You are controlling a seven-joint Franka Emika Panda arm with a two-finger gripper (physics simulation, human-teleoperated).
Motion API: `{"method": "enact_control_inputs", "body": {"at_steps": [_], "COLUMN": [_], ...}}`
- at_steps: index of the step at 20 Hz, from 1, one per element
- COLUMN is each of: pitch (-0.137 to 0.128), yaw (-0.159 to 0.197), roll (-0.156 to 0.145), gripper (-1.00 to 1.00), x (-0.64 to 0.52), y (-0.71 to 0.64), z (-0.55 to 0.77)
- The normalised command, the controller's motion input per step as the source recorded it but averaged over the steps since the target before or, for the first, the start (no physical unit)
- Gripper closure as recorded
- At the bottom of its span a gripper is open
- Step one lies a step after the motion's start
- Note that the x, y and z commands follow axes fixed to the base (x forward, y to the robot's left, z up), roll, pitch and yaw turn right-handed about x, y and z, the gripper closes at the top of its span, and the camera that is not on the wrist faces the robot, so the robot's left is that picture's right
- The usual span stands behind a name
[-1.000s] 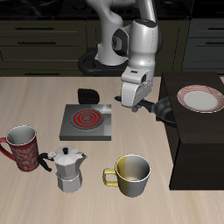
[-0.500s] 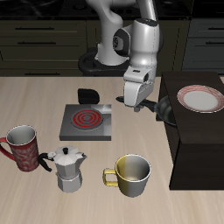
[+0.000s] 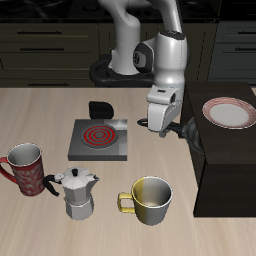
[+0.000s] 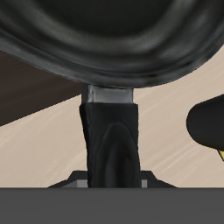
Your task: Place the frying pan on the top layer of the shelf and turn off the stove
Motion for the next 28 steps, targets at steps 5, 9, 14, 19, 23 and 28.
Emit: {"method": "enact_control_inputs", "body": {"at_steps": [5, 9, 14, 19, 23, 28], "pitch": [0.000, 0.004, 0.011, -0.016, -0.039, -0.032], "yaw": [0.016, -0.005, -0.007, -0.065, -0.061, -0.032], "roll": [0.052, 0.032, 0.009, -0.009, -0.013, -0.002], "gripper": [1.00, 1.00, 1.00, -1.00, -1.00, -1.00], "x": [0.04, 0.02, -0.02, -0.03, 0.01, -0.02], "y": [0.43, 0.24, 0.10, 0.00, -0.09, -0.05], "z": [-0.04, -0.10, -0.11, 0.03, 0.12, 0.11]}}
